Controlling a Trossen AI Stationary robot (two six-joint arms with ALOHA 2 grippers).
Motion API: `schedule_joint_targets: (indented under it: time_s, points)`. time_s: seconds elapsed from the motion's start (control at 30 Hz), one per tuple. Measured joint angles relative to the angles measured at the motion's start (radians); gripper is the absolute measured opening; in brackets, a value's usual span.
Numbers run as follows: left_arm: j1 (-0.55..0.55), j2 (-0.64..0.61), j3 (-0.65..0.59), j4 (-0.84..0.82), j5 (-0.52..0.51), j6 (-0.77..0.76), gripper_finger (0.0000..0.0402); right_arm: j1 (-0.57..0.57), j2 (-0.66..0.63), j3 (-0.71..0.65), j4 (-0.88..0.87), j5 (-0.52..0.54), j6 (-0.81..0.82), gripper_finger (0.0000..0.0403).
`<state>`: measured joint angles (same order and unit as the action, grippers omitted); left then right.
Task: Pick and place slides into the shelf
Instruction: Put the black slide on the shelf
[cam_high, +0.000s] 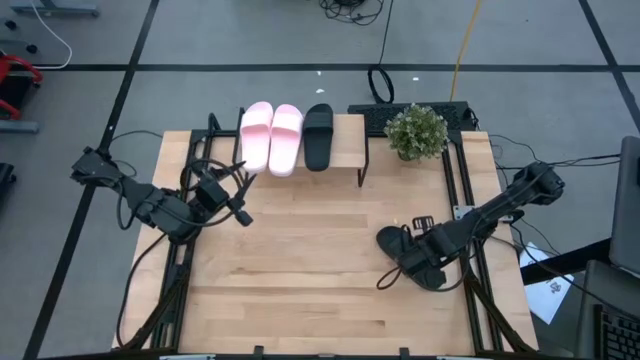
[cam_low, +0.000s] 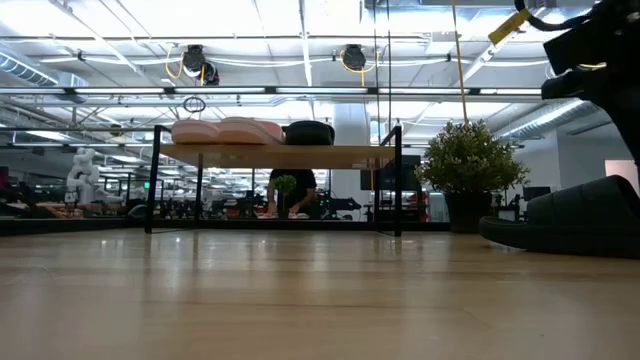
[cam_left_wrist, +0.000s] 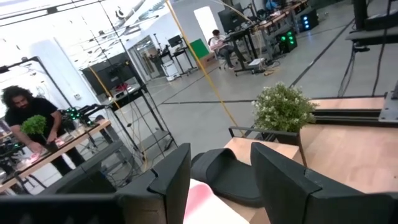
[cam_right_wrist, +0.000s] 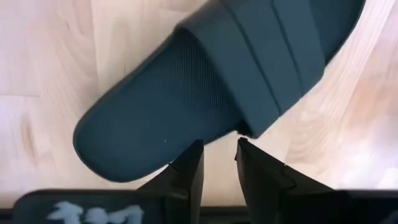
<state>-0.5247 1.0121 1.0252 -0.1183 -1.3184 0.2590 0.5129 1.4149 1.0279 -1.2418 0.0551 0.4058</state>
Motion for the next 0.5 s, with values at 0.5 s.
schedule_joint_targets:
  time_s: [0.5]
  points:
    - [0.011,0.0,0.0,0.008,-0.029,0.027,0.0175,-0.006,-0.002,-0.067,0.129,0.054,-0.052,0.0084]
